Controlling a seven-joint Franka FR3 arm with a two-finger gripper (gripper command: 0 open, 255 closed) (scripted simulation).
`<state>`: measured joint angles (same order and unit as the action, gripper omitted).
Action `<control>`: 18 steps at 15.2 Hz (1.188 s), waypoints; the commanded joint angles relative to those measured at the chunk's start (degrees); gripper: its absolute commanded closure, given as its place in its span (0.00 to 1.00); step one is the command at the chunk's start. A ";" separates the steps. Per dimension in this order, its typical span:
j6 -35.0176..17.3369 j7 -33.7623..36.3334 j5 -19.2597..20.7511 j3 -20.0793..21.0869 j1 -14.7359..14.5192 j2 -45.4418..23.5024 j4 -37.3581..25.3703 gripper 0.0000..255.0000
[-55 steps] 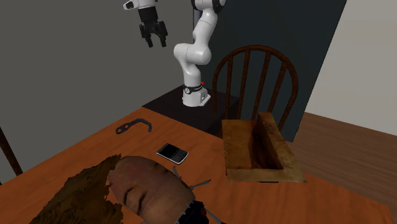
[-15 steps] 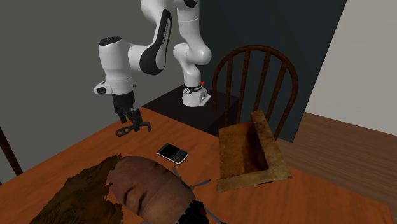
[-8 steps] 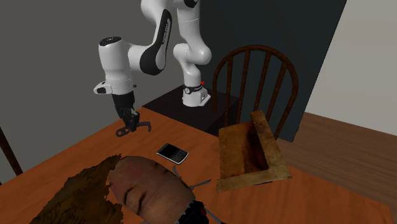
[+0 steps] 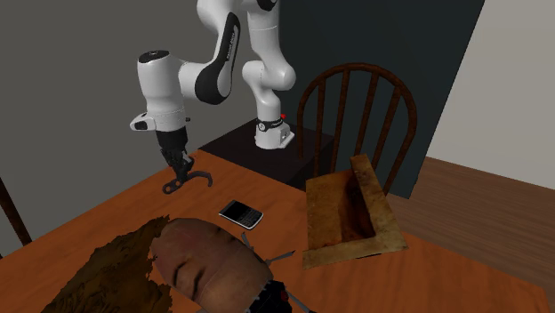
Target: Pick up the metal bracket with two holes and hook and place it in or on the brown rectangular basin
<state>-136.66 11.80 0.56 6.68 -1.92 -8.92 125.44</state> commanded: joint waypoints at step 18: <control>13.26 -0.68 -1.10 0.14 0.15 7.25 -5.67 1.00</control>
<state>-124.18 11.15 -0.50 6.83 -1.78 -1.98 120.22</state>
